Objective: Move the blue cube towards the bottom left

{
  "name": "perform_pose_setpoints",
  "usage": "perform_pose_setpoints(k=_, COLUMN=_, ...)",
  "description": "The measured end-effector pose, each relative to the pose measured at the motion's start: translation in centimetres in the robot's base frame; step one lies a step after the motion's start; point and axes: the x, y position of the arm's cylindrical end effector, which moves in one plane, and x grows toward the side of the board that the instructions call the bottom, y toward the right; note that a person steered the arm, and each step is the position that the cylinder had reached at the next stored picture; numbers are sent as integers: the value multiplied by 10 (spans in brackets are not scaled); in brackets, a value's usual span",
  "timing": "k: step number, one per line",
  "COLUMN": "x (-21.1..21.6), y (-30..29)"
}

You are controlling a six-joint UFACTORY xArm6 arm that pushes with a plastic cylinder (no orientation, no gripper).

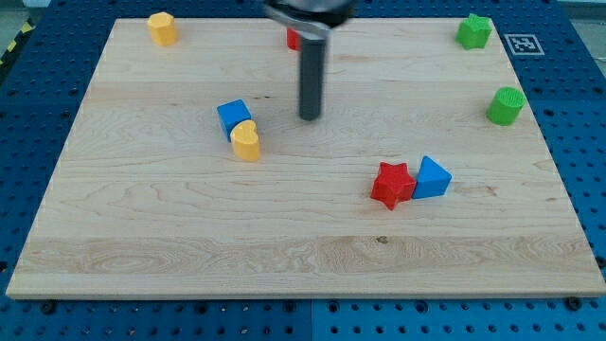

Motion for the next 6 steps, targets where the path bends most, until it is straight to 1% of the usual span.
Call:
perform_pose_setpoints(k=1, x=-1, y=-19)
perform_pose_setpoints(k=2, x=-1, y=-23)
perform_pose_setpoints(k=5, x=1, y=-78)
perform_pose_setpoints(k=6, x=16, y=-83)
